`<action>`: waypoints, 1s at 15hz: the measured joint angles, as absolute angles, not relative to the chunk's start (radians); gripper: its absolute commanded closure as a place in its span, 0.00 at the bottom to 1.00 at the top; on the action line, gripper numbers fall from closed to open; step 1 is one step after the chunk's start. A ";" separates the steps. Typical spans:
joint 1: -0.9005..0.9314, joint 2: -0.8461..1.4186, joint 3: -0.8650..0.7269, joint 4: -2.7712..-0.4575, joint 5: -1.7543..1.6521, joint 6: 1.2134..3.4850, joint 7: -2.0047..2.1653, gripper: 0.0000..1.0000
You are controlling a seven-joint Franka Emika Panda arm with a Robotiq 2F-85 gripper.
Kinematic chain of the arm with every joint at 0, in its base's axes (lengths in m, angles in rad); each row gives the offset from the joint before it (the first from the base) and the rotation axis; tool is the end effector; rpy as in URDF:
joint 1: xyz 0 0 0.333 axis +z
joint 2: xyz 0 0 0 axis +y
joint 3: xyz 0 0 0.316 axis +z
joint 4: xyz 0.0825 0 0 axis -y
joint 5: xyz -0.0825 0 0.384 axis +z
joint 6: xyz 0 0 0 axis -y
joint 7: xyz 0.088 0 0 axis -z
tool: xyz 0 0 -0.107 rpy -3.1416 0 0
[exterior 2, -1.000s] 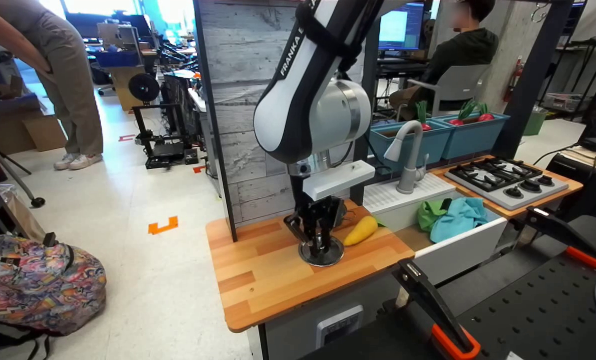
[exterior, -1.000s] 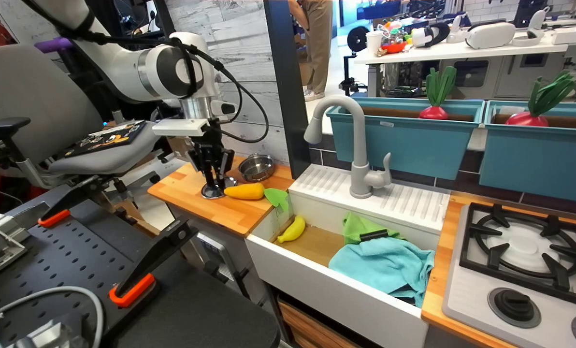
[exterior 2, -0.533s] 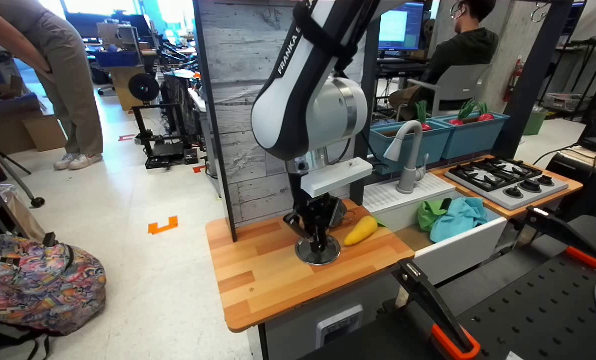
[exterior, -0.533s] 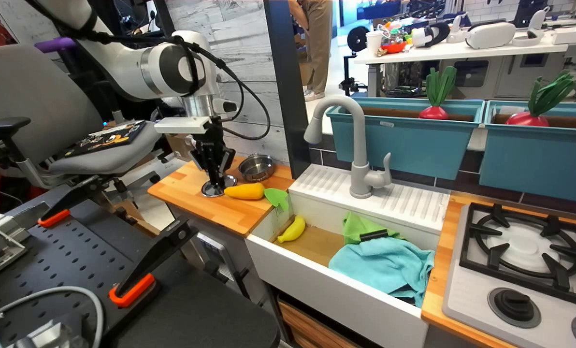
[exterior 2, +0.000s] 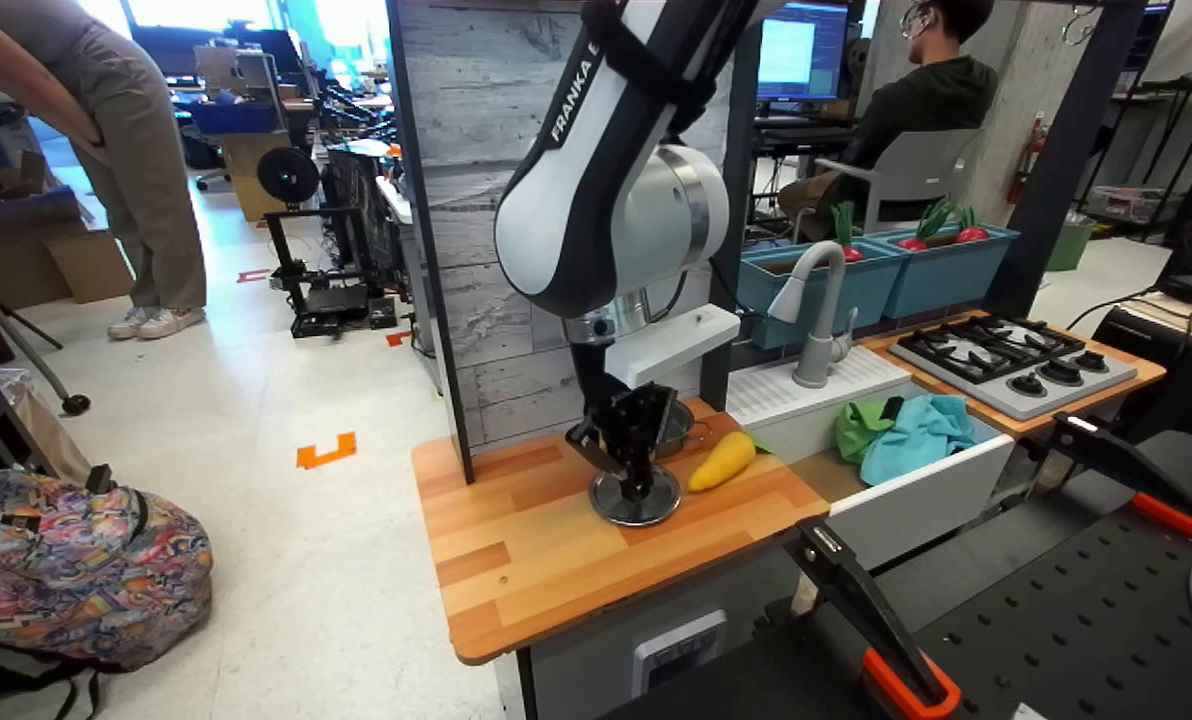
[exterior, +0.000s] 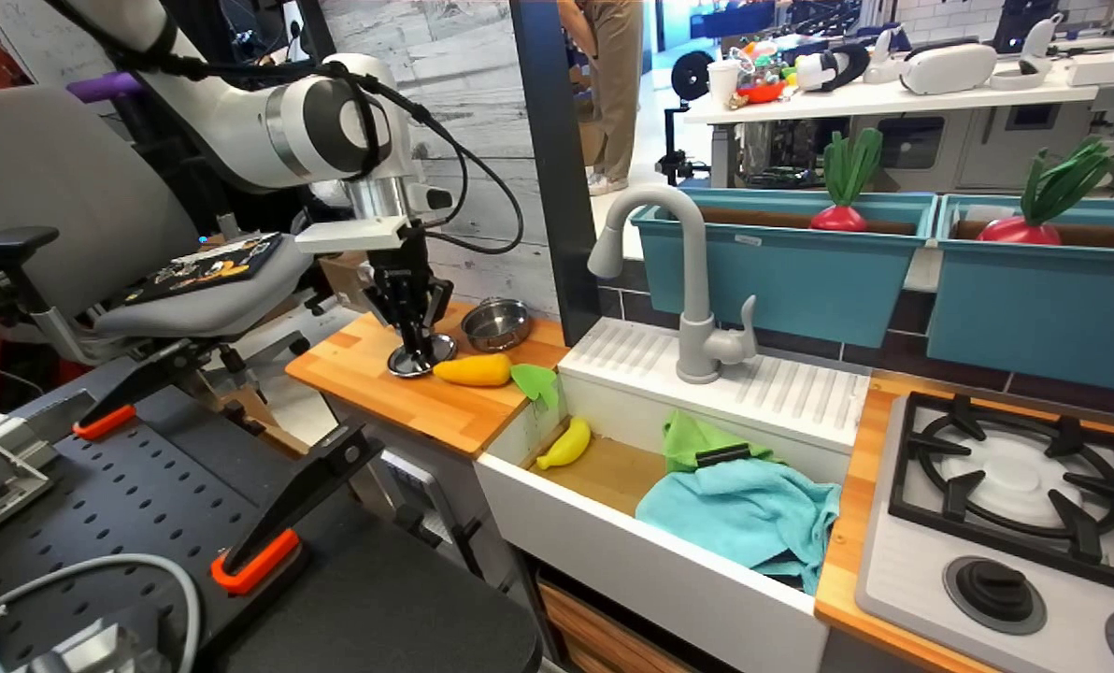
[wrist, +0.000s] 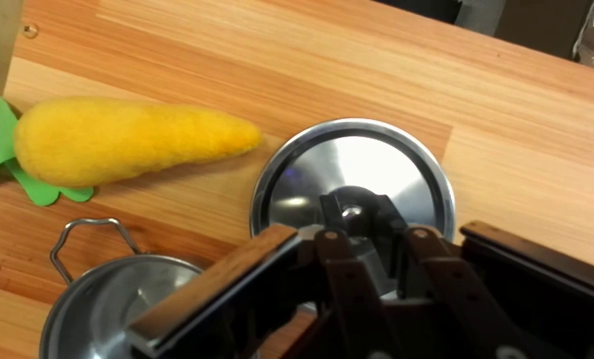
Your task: Pick up the lid and place it on the pot
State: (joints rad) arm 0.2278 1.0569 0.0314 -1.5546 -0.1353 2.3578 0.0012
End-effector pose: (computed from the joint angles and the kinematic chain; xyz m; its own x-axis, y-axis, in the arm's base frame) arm 0.6190 0.1611 0.0015 0.9099 0.3301 -0.2513 0.3509 -0.9355 0.0414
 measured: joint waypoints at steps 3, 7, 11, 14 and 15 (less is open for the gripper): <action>0.228 1.030 0.029 -1.578 -0.137 2.366 0.002 0.95; 0.228 0.980 0.020 -1.647 -0.137 2.434 0.012 0.95; 0.228 0.922 -0.001 -1.742 -0.137 2.541 0.051 0.95; 0.223 0.889 -0.022 -1.784 -0.136 2.577 0.074 0.95; 0.219 0.882 -0.027 -1.788 -0.136 2.578 0.078 0.95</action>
State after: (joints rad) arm 0.2191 0.8824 -0.0266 -1.7883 -0.1362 2.5777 0.0778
